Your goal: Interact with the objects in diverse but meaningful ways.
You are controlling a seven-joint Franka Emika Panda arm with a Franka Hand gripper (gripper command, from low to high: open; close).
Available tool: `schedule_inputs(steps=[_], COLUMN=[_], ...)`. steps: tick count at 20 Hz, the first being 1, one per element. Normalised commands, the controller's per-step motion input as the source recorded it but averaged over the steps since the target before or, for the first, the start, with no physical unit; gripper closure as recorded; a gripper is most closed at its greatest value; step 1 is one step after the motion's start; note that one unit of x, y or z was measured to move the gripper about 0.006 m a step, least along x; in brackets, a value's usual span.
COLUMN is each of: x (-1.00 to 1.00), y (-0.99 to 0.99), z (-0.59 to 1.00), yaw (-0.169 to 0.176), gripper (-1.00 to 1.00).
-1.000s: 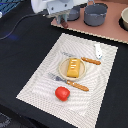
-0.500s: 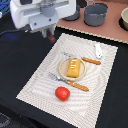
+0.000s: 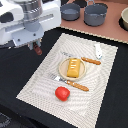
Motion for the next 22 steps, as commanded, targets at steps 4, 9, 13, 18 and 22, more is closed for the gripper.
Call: schedule_inputs(steps=[4,9,13,18,22], x=[-0.44,-0.51,-0.70,-0.68,-0.36], y=[-0.17,-0.21,-0.27,-0.31,-0.17], z=[-0.38,-0.46,-0.52,-0.47,-0.42], yaw=[0.028,0.033,0.033,0.036,0.051], gripper=[1.00,1.00,1.00,1.00,1.00])
